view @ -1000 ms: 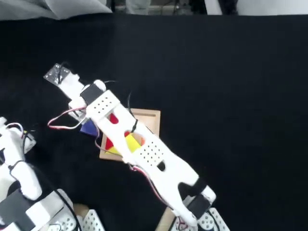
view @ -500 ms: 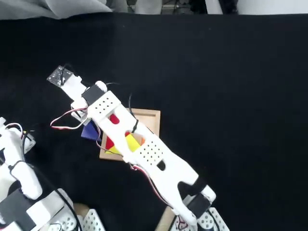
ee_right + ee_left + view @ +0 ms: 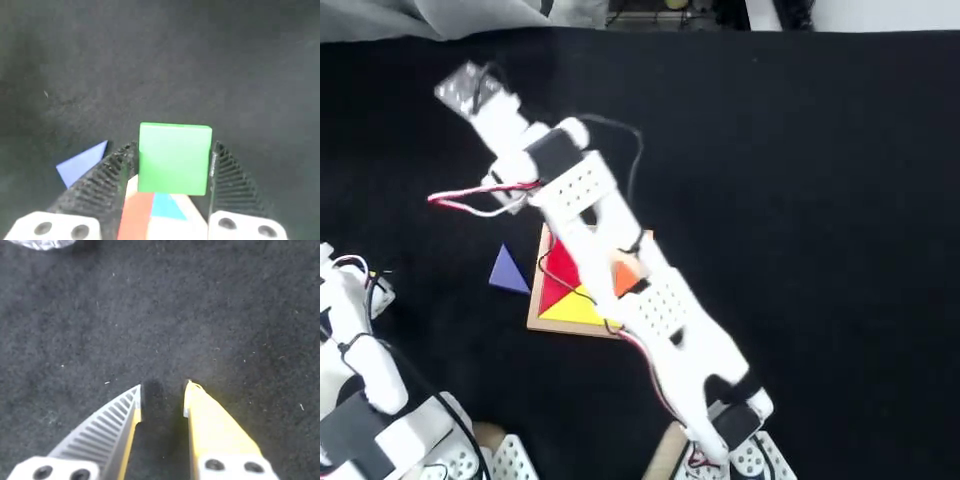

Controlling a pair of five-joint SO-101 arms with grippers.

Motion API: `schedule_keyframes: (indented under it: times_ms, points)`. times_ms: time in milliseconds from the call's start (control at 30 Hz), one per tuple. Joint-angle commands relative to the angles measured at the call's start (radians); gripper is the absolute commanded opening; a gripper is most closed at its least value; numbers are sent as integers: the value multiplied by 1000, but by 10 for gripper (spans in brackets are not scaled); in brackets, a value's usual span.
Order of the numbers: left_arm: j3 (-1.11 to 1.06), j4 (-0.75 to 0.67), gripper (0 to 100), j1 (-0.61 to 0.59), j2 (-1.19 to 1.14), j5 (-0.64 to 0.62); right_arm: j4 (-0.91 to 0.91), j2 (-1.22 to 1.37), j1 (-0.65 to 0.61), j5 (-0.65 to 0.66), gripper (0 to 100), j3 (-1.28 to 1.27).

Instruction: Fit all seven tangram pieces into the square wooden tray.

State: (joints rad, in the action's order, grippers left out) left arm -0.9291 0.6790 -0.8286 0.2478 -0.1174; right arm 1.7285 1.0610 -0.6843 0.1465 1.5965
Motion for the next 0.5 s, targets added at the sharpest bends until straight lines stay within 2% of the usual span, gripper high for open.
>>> schedule_keyframes:
  times_ms: [0, 167, 467]
  points:
    - [-1, -20, 152, 19, 34, 5, 38, -216, 58, -6, 198, -7]
    - [-2, -20, 152, 15, 34, 5, 40, -401, 75, -9, 198, -242]
    - [-2, -20, 152, 18, 34, 5, -3, -819, 89, -9, 198, -1006]
